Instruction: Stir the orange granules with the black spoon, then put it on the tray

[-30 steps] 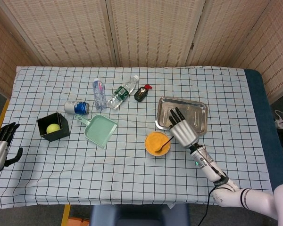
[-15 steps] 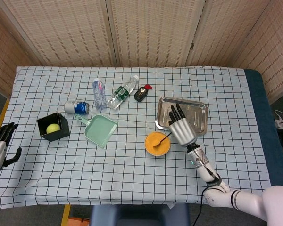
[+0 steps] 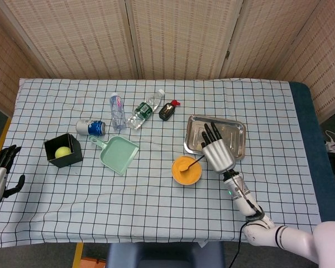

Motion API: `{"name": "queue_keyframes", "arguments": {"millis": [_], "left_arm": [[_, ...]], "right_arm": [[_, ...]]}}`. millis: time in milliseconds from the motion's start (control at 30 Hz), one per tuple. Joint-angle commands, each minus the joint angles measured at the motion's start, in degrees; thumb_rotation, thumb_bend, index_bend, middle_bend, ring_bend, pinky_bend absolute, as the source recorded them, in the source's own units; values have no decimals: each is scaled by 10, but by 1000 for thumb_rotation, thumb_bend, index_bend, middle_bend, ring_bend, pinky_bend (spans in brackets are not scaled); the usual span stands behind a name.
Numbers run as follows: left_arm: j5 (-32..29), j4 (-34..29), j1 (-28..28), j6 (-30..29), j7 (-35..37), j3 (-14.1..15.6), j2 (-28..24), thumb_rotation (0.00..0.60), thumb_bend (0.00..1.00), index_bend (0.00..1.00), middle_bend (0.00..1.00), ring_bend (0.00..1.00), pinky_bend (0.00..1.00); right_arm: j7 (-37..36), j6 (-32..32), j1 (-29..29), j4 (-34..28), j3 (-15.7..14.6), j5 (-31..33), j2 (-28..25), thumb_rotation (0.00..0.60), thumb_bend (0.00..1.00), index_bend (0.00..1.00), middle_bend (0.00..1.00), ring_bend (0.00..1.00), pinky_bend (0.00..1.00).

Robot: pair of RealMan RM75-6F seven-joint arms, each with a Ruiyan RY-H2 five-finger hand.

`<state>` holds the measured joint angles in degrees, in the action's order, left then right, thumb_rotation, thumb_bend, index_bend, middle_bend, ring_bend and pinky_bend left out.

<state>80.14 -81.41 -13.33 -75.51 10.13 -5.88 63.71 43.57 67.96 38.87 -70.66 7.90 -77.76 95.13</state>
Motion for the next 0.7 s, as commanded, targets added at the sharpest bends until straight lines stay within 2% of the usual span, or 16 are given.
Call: {"name": "queue_keyframes", "arguments": {"millis": [33, 467, 700], "left_arm": [[0, 0, 0, 1, -1, 0, 1, 600, 469, 0, 0, 6, 190], [1, -5, -4, 4, -15, 1, 5, 600, 469, 0, 0, 6, 190], [-1, 1, -5, 6, -8, 0, 5, 600, 469, 0, 0, 6, 189]], "right_arm": [[-15, -4, -7, -24, -3, -1, -23, 600, 531, 1000, 242, 0, 13], [-74, -30, -22, -74, -7, 13, -71, 600, 530, 1000, 242, 0, 13], [-115, -84, -20, -89, 13, 80, -85, 600, 531, 1000, 242, 0, 13]]}}
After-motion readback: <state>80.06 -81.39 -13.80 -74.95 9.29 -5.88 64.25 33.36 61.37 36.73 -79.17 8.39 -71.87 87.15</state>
